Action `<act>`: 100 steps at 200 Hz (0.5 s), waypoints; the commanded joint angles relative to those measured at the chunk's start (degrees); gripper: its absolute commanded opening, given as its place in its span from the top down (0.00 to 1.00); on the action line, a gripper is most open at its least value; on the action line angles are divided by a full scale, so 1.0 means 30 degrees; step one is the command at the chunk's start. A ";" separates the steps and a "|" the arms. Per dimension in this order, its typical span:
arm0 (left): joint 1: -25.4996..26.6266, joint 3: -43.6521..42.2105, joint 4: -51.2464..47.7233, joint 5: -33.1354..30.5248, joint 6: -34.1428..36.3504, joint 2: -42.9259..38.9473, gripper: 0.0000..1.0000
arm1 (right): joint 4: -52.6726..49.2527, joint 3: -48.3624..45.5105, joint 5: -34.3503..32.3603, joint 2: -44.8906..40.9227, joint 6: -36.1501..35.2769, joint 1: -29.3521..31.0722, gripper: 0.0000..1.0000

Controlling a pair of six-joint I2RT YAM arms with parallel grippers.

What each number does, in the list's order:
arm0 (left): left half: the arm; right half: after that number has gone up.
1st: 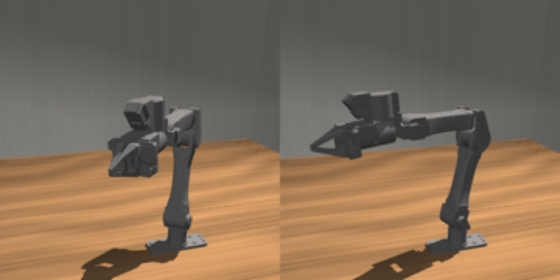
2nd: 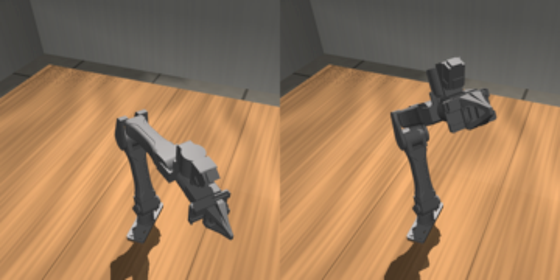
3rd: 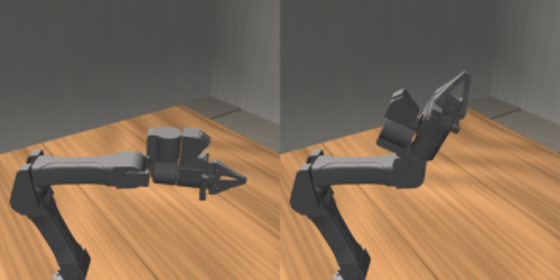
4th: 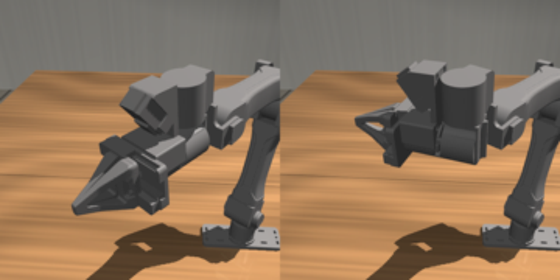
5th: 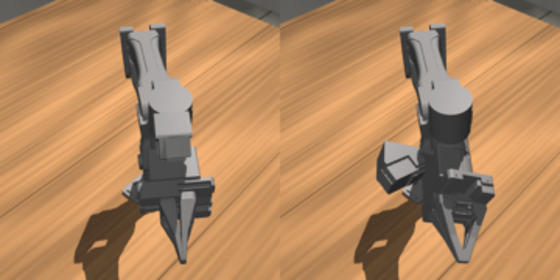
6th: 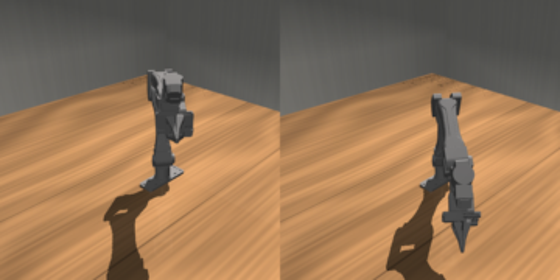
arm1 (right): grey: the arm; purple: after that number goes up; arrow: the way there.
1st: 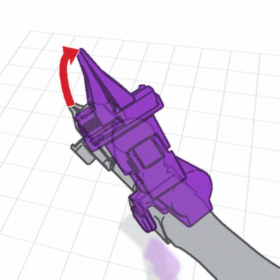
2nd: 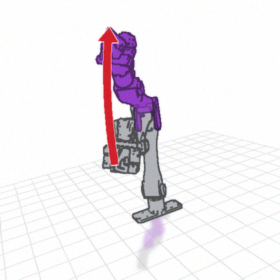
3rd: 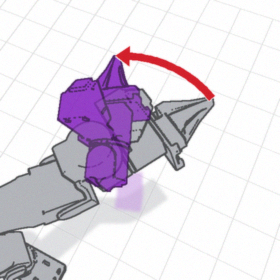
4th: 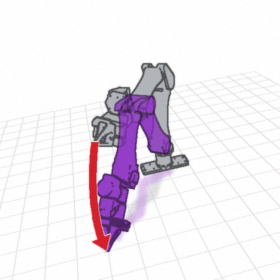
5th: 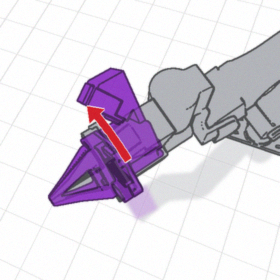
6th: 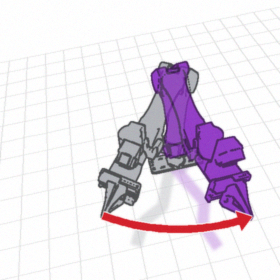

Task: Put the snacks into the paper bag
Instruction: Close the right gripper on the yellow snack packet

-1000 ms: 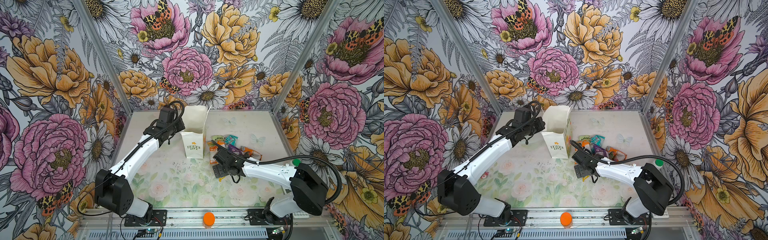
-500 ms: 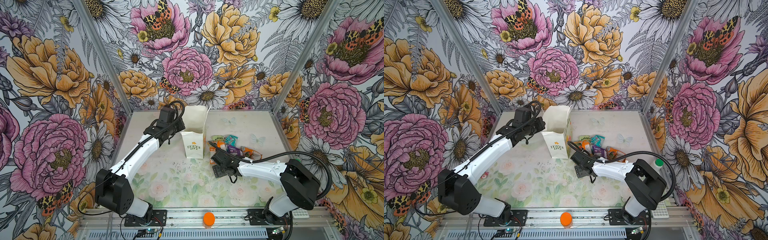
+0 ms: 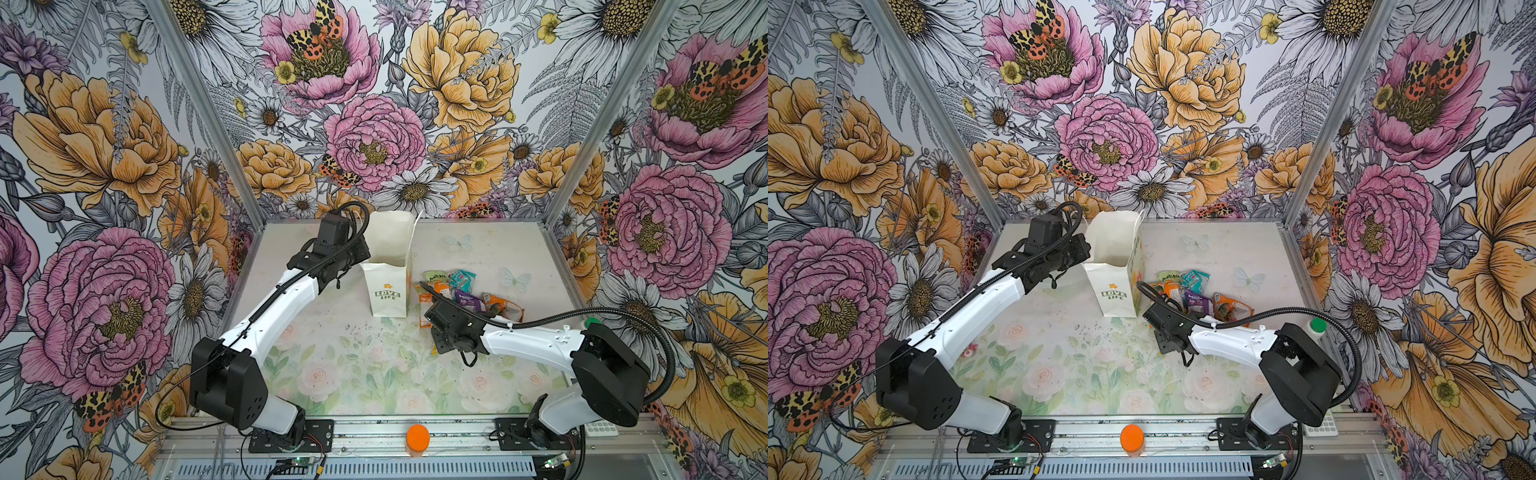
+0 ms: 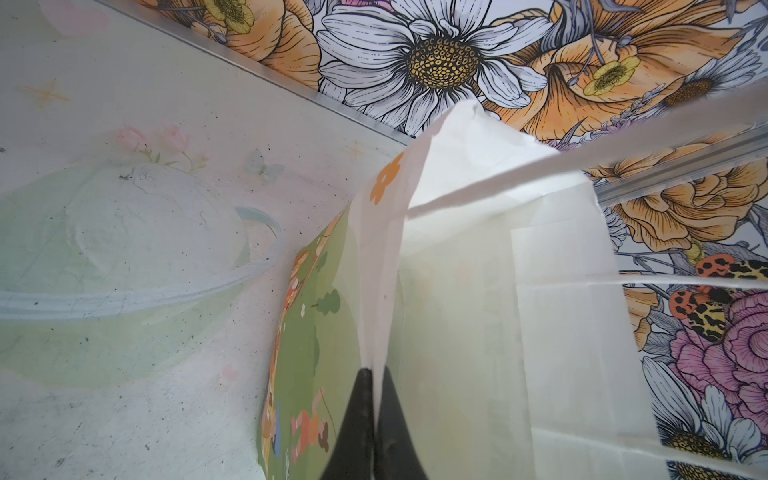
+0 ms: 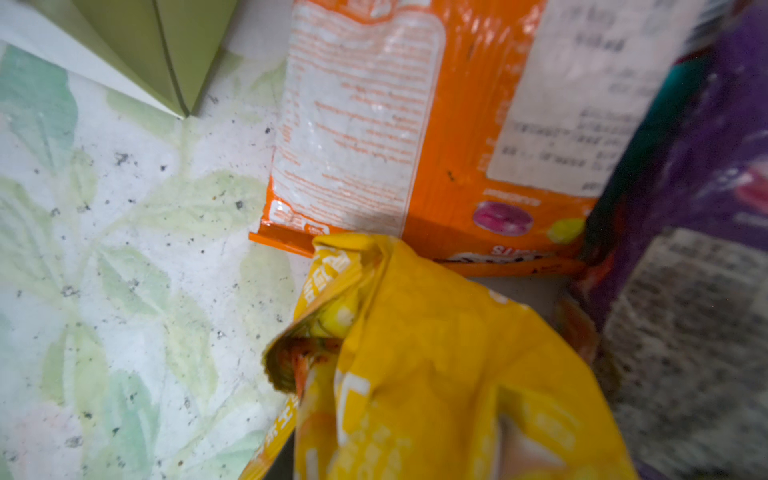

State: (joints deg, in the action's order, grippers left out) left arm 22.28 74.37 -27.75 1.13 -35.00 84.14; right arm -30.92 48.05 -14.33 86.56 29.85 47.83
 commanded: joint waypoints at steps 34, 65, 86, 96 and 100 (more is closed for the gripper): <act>0.0131 0.0384 -0.0401 0.0355 0.0418 0.0259 1.00 | 0.0110 -0.0109 0.0745 -0.0715 -0.0367 0.0081 0.83; 0.0132 0.0377 -0.0405 0.0357 0.0418 0.0232 1.00 | 0.0096 -0.0109 0.1165 -0.1177 -0.0533 0.0081 0.97; 0.0098 0.0349 -0.0399 0.0350 0.0418 0.0180 1.00 | 0.0082 -0.0167 0.1244 -0.1773 -0.0573 0.0079 1.00; 0.0153 0.0349 -0.0392 0.0352 0.0418 0.0173 1.00 | 0.0081 -0.0212 0.1289 -0.2215 -0.0625 0.0066 1.00; 0.0132 0.0366 -0.0390 0.0357 0.0418 0.0167 1.00 | 0.0081 -0.0226 0.1288 -0.2383 -0.0632 0.0058 1.00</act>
State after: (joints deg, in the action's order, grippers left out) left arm 22.28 74.39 -27.75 1.13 -35.00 84.14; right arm -30.98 47.79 -11.05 83.31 28.80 47.83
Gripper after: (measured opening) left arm 0.044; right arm 0.182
